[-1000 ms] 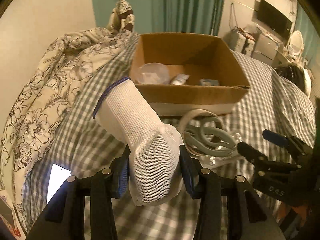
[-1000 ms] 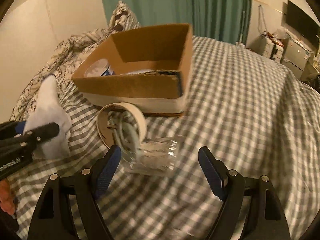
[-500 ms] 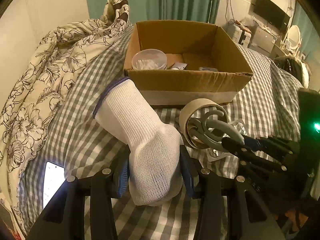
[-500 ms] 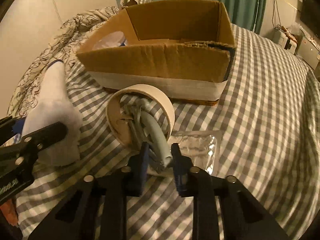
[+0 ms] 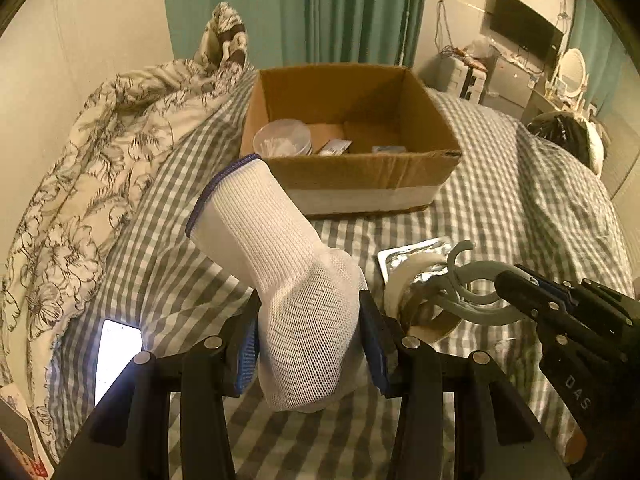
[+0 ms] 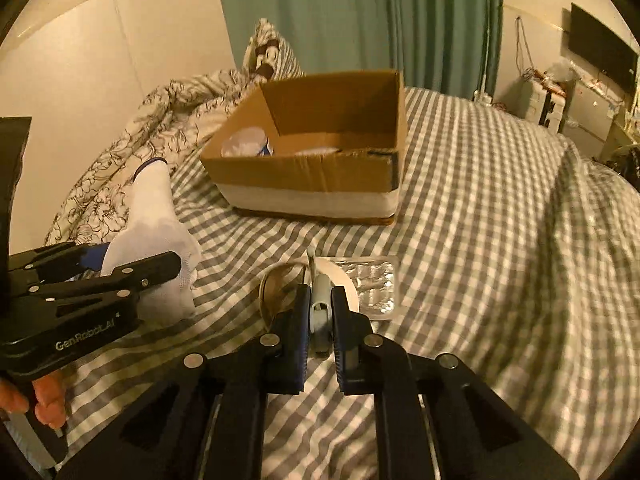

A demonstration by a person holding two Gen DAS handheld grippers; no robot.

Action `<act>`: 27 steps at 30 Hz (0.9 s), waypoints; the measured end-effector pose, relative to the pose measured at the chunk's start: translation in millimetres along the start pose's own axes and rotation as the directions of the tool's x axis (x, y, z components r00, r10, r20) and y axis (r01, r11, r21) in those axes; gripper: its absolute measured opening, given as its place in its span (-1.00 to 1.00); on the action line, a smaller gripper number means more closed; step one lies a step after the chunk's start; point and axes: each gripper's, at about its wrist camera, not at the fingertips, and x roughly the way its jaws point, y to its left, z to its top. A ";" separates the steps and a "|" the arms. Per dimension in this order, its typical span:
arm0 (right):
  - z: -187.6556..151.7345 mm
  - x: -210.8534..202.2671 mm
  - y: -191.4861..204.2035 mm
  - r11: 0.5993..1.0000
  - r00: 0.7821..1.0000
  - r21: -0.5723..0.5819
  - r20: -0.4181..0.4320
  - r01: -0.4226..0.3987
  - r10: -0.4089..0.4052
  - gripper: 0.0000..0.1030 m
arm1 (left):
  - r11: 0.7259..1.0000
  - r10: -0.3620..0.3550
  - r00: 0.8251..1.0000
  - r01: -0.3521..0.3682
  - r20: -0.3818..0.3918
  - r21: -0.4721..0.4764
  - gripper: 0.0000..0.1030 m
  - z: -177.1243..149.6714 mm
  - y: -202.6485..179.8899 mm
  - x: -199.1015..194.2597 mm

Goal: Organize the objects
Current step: 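Drop the sock into the box with the left tool while the right tool drops the tape roll in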

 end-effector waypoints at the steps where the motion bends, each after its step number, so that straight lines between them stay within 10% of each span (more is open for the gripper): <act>1: 0.4 -5.3 -0.3 1.000 1.000 -0.001 0.008 0.002 -0.002 -0.81 | 1.000 -0.004 1.000 0.004 0.012 0.005 -0.11 1.6 -1.8 -5.8; 27: 151.9 -69.9 2.5 0.991 0.969 -0.114 0.245 0.068 -0.038 -0.81 | 0.998 -0.015 0.977 0.002 0.214 0.060 -0.11 130.2 -3.9 -42.4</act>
